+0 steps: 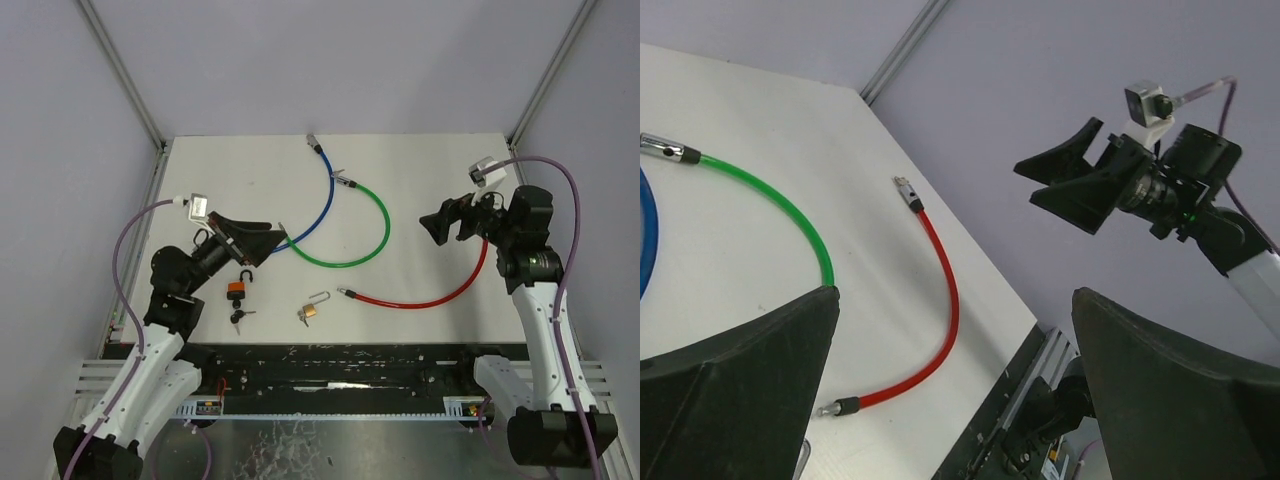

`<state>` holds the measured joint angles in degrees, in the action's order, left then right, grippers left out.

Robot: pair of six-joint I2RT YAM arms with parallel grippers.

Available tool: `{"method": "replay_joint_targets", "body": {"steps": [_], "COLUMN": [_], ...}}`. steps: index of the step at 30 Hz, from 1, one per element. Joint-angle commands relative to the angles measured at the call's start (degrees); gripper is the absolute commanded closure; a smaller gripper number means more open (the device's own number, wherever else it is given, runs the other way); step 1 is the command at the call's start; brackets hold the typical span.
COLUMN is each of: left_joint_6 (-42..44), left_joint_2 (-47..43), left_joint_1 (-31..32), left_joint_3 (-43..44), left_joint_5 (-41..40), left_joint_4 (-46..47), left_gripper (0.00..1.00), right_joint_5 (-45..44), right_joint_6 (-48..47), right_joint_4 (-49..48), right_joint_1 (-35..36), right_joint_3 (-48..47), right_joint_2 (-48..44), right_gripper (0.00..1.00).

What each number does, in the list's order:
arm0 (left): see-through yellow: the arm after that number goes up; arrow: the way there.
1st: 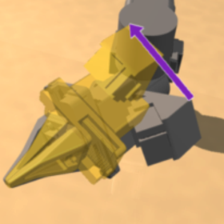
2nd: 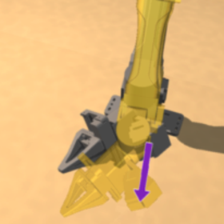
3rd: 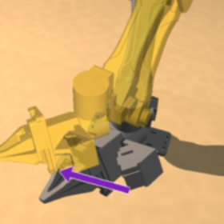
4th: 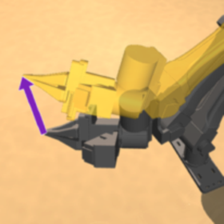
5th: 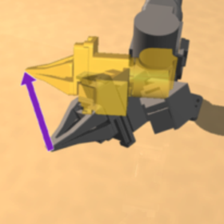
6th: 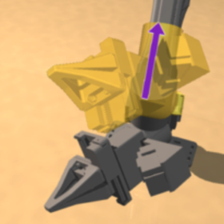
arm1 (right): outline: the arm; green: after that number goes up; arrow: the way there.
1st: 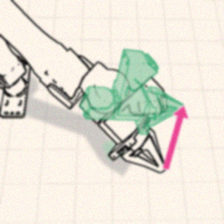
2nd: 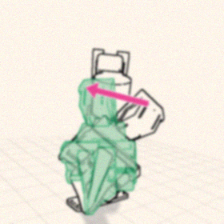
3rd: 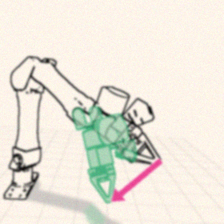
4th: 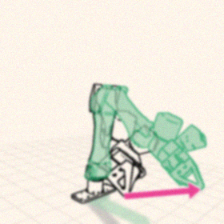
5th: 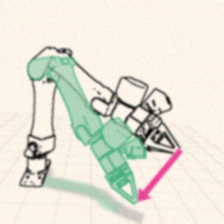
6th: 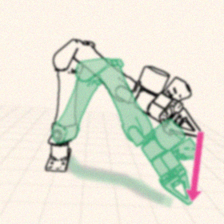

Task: Lock with the key
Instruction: Pick up the lock from the center of the board.

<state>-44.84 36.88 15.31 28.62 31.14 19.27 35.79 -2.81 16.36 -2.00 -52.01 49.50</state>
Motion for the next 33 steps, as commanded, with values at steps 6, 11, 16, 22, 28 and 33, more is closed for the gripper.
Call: {"method": "replay_joint_targets", "body": {"steps": [6,11,16,22,28,33], "left_joint_6": [0.0,4.9,13.4,21.9,20.5,18.4], "left_joint_2": [-0.2,1.6,5.7,15.8,25.9,38.0], "left_joint_1": [1.0,4.5,14.3,19.8,19.7,19.8], "left_joint_3": [-4.6,-3.4,-3.3,-3.1,-1.5,9.7], "left_joint_5": [-1.3,-3.4,-11.4,-17.0,-20.3,-22.1], "left_joint_4": [16.0,13.8,11.6,7.6,7.3,-4.7], "left_gripper": [0.0,0.0,0.0,0.0,0.0,0.05], "right_joint_5": [19.7,22.1,19.8,14.8,7.9,2.9], "right_joint_6": [-3.9,-6.6,-9.4,-14.6,-16.6,-19.0], "right_joint_4": [-5.7,-7.0,-5.0,2.5,4.4,10.0], "right_joint_1": [0.4,0.4,0.4,0.4,0.6,1.6], "right_joint_3": [-4.0,-2.0,-1.2,-3.0,-3.1,-6.2], "right_joint_2": [9.9,11.3,12.3,14.8,18.6,22.9], "right_gripper": [0.0,0.0,0.0,0.0,0.0,0.0]}}
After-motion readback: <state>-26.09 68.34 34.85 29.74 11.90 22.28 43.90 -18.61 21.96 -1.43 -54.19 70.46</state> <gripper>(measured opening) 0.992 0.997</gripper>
